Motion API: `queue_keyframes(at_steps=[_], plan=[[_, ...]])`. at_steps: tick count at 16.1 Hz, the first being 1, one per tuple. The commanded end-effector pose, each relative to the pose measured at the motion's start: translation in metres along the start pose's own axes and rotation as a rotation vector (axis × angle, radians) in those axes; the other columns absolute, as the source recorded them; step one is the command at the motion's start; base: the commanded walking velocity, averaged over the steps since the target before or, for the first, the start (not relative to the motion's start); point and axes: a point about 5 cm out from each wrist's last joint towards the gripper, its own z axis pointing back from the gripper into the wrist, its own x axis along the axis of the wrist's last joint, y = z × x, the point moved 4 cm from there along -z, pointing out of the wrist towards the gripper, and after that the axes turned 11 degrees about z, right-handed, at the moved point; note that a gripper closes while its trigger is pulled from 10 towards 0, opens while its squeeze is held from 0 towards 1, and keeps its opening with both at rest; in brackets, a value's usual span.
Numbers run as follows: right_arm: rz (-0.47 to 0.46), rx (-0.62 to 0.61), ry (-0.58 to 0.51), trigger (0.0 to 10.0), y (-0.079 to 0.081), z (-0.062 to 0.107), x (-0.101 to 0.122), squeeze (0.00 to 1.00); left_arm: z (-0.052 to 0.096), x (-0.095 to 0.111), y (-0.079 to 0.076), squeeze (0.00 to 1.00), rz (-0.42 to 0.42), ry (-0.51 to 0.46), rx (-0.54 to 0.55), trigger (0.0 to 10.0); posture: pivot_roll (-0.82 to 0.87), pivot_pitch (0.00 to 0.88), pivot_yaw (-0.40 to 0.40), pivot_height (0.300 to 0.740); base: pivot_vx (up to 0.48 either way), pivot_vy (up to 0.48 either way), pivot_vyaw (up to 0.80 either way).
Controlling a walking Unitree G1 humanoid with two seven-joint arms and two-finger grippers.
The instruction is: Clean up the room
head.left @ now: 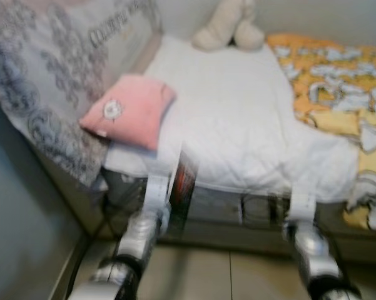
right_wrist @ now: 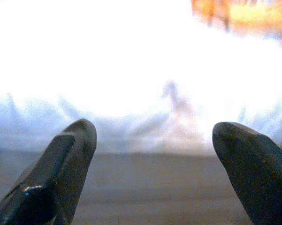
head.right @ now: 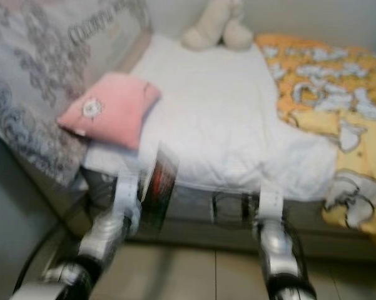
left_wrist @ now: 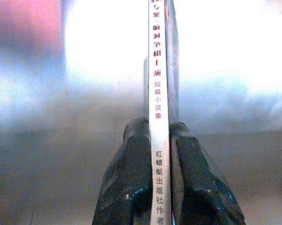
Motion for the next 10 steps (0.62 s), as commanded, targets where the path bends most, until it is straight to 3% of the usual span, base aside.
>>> queue_keyframes(at_steps=[1,2,3,4,6,7,8,10], plan=[[-0.029,-0.092,-0.188,10.0,-0.014,0.008,0.043,0.00,0.001,0.052,-0.015,0.00,0.005,-0.216,-0.048,10.0,0.10,0.000,0.002,0.740,0.000,0.000,0.00],[-0.047,-0.180,-0.312,10.0,-0.027,0.020,0.074,0.00,0.010,0.093,-0.024,0.00,0.000,-0.384,-0.065,10.0,0.10,0.000,0.001,0.740,0.000,0.000,0.00],[-0.066,-0.219,-0.320,10.0,-0.032,0.025,0.078,0.00,0.017,0.109,-0.025,0.00,-0.027,-0.462,-0.039,10.0,0.10,0.000,-0.004,0.740,0.000,0.000,0.00],[-0.091,-0.223,-0.308,10.0,-0.032,0.030,0.074,0.00,0.020,0.110,-0.022,0.00,-0.010,-0.480,-0.016,10.0,0.10,0.000,-0.014,0.740,0.000,0.000,0.00],[-0.078,-0.213,-0.299,10.0,-0.027,0.041,0.063,0.00,0.024,0.094,-0.019,0.00,-0.026,-0.459,-0.008,10.0,0.10,0.000,-0.025,0.740,0.000,0.000,0.00],[-0.047,-0.189,-0.291,10.0,-0.021,0.056,0.055,0.00,0.038,0.067,-0.008,0.00,0.011,-0.404,0.027,10.0,0.09,0.000,-0.025,0.740,0.000,0.000,0.00],[-0.035,-0.164,-0.280,10.0,-0.018,0.069,0.053,0.00,0.052,0.050,-0.009,0.00,-0.019,-0.353,0.004,10.0,0.08,0.000,-0.022,0.740,0.000,0.000,0.00],[-0.027,-0.132,-0.261,10.0,-0.015,0.078,0.050,0.00,0.059,0.046,-0.009,0.00,-0.038,-0.327,-0.003,10.0,0.09,0.000,-0.026,0.740,0.000,0.000,0.00]])
